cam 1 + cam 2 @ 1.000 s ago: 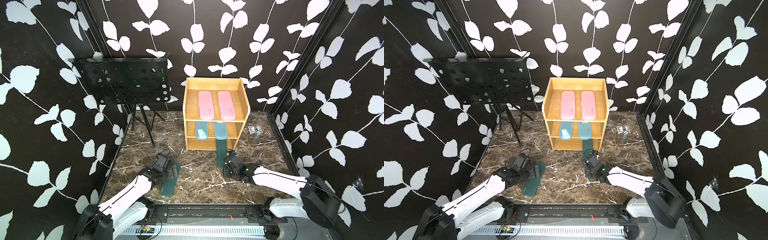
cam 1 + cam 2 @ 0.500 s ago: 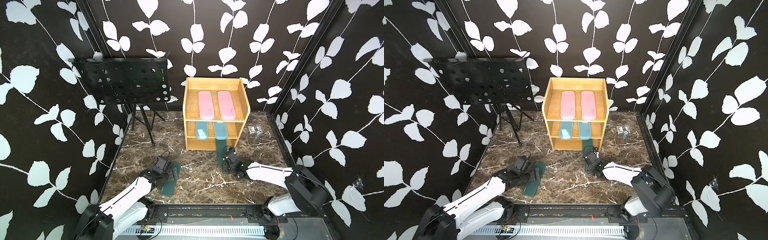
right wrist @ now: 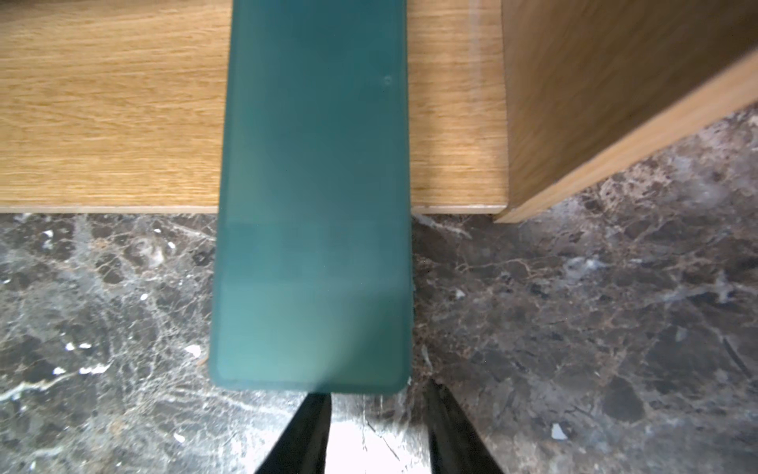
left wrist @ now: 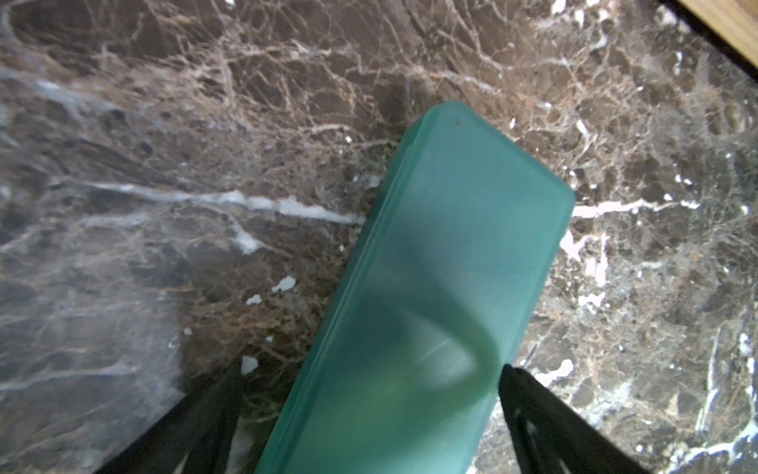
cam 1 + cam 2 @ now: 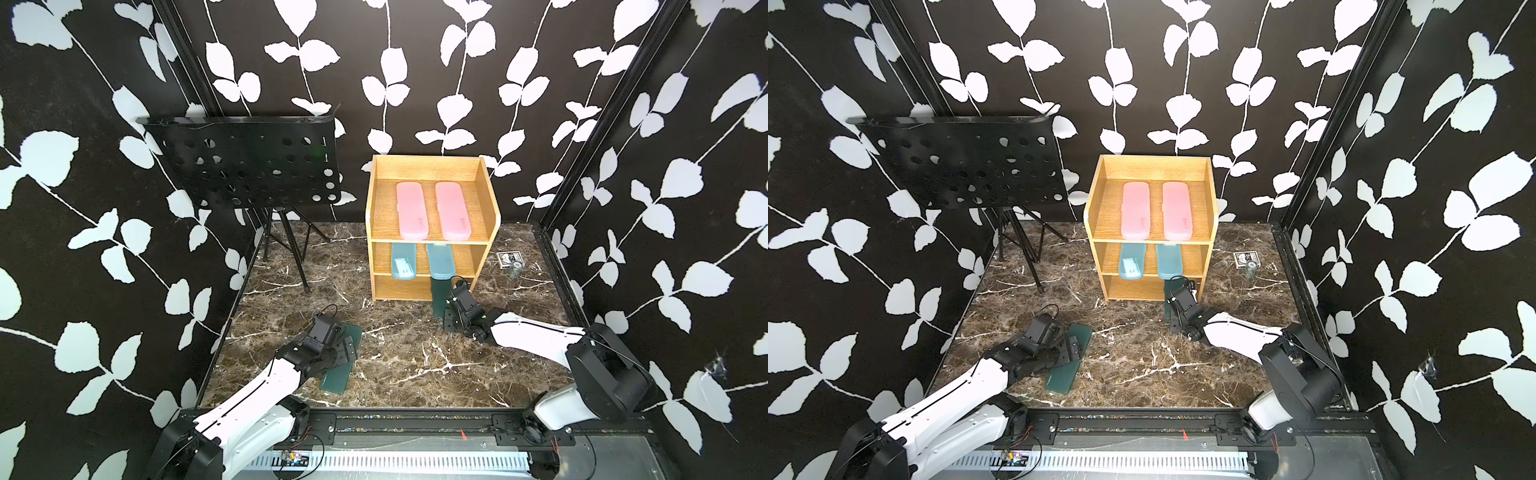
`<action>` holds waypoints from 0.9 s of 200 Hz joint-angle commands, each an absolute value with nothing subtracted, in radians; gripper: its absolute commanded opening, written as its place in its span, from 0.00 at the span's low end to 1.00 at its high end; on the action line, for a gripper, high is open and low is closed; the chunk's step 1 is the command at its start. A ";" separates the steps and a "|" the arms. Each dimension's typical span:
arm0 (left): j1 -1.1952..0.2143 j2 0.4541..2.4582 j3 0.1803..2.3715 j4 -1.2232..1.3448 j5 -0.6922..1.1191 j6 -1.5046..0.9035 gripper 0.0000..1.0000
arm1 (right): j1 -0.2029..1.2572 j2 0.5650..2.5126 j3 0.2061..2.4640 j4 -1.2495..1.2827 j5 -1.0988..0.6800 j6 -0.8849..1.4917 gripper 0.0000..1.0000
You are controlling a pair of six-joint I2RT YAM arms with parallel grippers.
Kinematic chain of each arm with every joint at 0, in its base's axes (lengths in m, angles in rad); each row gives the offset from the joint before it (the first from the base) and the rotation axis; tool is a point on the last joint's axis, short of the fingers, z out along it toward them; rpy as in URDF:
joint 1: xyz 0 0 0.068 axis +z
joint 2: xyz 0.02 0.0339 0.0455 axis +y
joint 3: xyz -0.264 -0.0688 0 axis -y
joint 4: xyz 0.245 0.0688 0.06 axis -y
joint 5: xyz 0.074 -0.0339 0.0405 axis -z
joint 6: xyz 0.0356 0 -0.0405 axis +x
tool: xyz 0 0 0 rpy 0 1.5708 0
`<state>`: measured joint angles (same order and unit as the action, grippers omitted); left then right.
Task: Place the pencil cases on the shelf according to color
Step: Place the pencil case on the shelf, then move the pencil case to the center of the board.
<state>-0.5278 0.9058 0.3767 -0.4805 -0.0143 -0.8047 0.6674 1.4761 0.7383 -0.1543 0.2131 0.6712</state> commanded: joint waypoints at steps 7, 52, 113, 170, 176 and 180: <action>-0.535 0.922 0.348 -0.502 0.043 -0.834 0.99 | 0.666 1.346 0.738 -0.196 0.141 0.650 0.58; -0.587 0.937 0.341 -0.493 0.051 -0.898 0.99 | 0.676 1.130 0.635 -0.312 0.035 0.706 0.88; -0.889 1.106 0.448 -0.334 -0.095 -1.095 0.99 | 0.809 0.969 0.500 -0.344 0.069 0.784 0.99; -1.057 1.375 0.678 -0.267 -0.206 -1.118 0.99 | 0.942 0.991 0.559 -0.370 0.144 0.811 0.99; -1.057 1.372 0.682 -0.279 -0.219 -1.119 0.99 | 0.956 1.008 0.570 -0.379 0.159 0.817 0.99; -1.057 1.363 0.684 -0.293 -0.230 -1.117 0.99 | 0.966 1.020 0.577 -0.381 0.168 0.820 0.99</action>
